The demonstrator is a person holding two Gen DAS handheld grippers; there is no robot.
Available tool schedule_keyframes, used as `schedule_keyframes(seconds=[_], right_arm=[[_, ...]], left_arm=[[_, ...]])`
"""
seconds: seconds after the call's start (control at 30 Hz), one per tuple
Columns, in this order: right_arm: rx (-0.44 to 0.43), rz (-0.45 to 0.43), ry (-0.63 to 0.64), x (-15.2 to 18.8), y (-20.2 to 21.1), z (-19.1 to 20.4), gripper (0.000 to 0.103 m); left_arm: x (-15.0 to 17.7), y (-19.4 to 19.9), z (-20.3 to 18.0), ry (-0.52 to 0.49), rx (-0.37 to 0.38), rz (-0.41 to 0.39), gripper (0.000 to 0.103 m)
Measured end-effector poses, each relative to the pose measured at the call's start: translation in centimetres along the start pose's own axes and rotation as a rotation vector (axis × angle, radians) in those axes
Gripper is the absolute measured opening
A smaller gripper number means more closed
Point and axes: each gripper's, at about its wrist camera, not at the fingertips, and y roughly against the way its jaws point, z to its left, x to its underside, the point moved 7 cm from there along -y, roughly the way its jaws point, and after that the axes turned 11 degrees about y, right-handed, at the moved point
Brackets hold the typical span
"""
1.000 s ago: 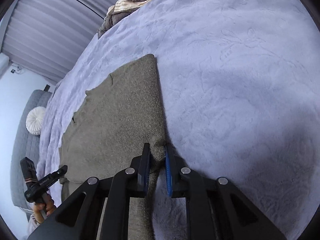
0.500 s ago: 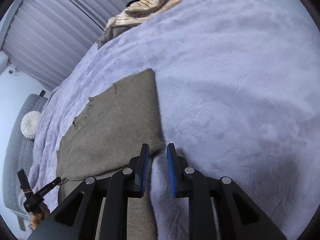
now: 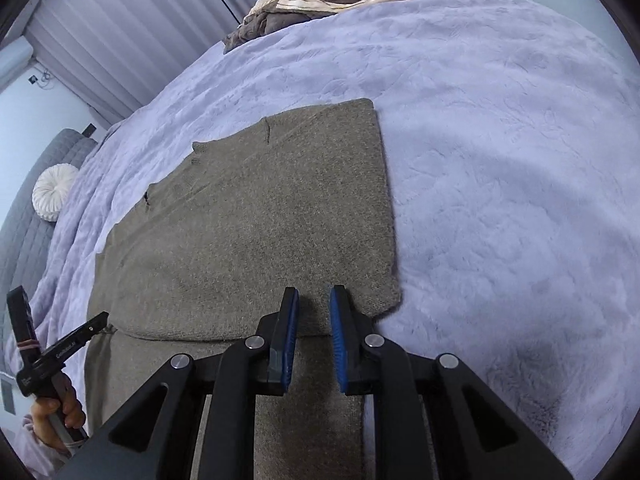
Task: Fold small clothes
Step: 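Release the cuff and lift both tools away from the sweater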
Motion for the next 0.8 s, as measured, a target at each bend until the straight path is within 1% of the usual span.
schedule_keyframes(seconds=[0.13, 0.23, 0.33, 0.47, 0.57, 0.63, 0.67, 0.7, 0.77, 0.8], right_arm=[[0.019, 0.001, -0.009, 0.1, 0.3, 0.1, 0.016], [0.032, -0.004, -0.006, 0.1, 1.0, 0.5, 0.019], [0.031, 0.001, -0.011, 0.1, 1.5, 0.6, 0.020], [0.030, 0.009, -0.038, 0.5, 2.1, 0.4, 0.020], [0.035, 0.007, -0.040, 0.9, 2.9, 0.5, 0.020], [0.027, 0.003, -0.039, 1.1, 3.5, 0.9, 0.023], [0.021, -0.001, -0.038, 1.3, 4.0, 1.1, 0.027], [0.014, -0.004, -0.036, 1.4, 4.4, 1.4, 0.034], [-0.004, -0.015, -0.031, 1.8, 5.3, 2.0, 0.042], [-0.015, -0.019, -0.027, 2.0, 5.7, 2.4, 0.043]], left_arm=[[0.1, 0.4, 0.1, 0.007, -0.003, -0.009, 0.019], [0.2, 0.9, 0.0, -0.002, -0.013, -0.010, 0.019], [0.3, 1.3, 0.0, -0.013, -0.024, -0.009, 0.019], [0.8, 1.5, 0.3, 0.003, -0.027, 0.002, 0.019], [1.4, 1.8, 0.7, 0.014, -0.047, 0.017, 0.019], [1.9, 2.1, 1.0, 0.014, -0.059, 0.025, 0.019], [2.2, 2.4, 1.2, 0.012, -0.063, 0.030, 0.019], [2.6, 2.7, 1.3, 0.009, -0.067, 0.030, 0.019], [3.3, 3.6, 1.7, 0.002, -0.075, 0.016, 0.019], [3.7, 4.0, 2.0, 0.001, -0.080, 0.008, 0.020]])
